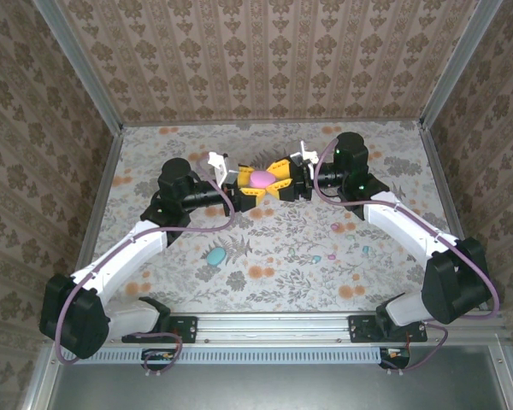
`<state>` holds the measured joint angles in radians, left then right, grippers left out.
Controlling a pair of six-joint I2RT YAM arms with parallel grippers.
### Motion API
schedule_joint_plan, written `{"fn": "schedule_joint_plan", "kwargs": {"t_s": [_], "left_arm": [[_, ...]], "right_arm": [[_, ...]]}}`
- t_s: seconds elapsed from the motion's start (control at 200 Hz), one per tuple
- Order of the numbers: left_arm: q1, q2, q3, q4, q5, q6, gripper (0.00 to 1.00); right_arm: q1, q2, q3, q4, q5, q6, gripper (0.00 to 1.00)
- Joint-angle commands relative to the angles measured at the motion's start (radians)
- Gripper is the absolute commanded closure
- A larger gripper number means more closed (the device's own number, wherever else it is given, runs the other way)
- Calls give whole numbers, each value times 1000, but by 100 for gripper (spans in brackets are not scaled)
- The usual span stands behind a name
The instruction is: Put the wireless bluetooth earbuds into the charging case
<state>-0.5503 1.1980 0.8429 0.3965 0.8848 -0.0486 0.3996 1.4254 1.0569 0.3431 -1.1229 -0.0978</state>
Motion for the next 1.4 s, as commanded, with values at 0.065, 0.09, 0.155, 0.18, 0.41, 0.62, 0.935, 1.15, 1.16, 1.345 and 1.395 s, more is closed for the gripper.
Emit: {"fn": "schedule_joint_plan", "kwargs": {"t_s": [0.065, 0.09, 0.155, 0.18, 0.41, 0.62, 0.935, 1.15, 1.16, 1.345, 1.395], "left_arm": [[-10, -3, 36, 27, 29, 0, 55], [-10, -2, 37, 27, 28, 1, 56], [-11, -1, 38, 27, 25, 2, 58], [-11, 0, 39, 27, 25, 1, 58], [-13, 2, 37, 27, 4, 6, 63], [-12, -4, -3, 90, -49, -33, 66], [-13, 8, -35, 202, -34, -97, 66], [-20, 20, -21, 176, -16, -84, 66], [-20, 21, -21, 174, -17, -82, 66], [-26, 22, -16, 168, -13, -78, 66], [-28, 22, -16, 169, -12, -78, 66]], "right_arm": [[0, -27, -8, 23, 20, 0, 58], [0, -26, -9, 22, 20, -2, 58], [-1, -26, -8, 15, 23, -7, 57], [0, -26, -8, 12, 23, -8, 57], [-2, -26, -4, -23, 51, -17, 48], [-8, -97, -6, -80, 101, -2, 39], [-16, -119, 13, -185, 132, 25, 36], [-15, -108, 13, -90, 137, 97, 36], [-13, -108, 13, -86, 134, 100, 36], [-14, -101, 23, -70, 151, 110, 36], [-14, -97, 22, -73, 157, 100, 36]]}}
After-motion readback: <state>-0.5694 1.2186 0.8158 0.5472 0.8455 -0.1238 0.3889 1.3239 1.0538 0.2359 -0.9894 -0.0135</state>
